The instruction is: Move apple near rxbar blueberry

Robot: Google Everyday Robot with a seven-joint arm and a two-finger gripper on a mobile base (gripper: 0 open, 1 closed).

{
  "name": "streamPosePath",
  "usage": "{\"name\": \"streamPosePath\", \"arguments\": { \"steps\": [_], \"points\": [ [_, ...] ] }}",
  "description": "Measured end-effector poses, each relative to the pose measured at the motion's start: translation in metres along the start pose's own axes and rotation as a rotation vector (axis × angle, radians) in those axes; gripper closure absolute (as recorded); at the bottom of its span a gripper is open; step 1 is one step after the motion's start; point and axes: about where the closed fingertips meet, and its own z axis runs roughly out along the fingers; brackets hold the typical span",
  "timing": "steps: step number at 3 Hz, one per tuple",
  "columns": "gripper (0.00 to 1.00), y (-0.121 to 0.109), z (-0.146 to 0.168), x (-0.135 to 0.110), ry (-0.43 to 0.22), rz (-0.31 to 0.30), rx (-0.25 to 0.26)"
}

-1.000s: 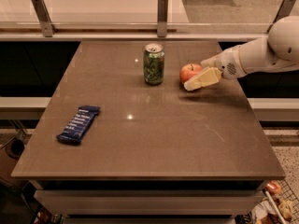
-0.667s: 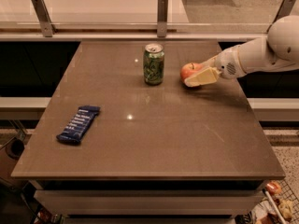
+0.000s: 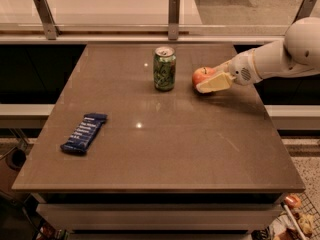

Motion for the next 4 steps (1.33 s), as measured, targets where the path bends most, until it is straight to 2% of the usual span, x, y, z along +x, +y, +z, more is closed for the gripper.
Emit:
{"name": "streamPosePath", "arguments": {
  "steps": [1,2,3,4],
  "points": [
    [1.00,0.001,0.003,0.000,0.001,0.000,-0.004],
    [1.00,0.001,0.003,0.000,0.001,0.000,-0.005],
    [1.00,0.015,-0.004,-0.012,0.008,-0.038,0.001],
    [1.00,0.044,-0.006,-0.023,0.002,-0.095,-0.010]
  ]
}}
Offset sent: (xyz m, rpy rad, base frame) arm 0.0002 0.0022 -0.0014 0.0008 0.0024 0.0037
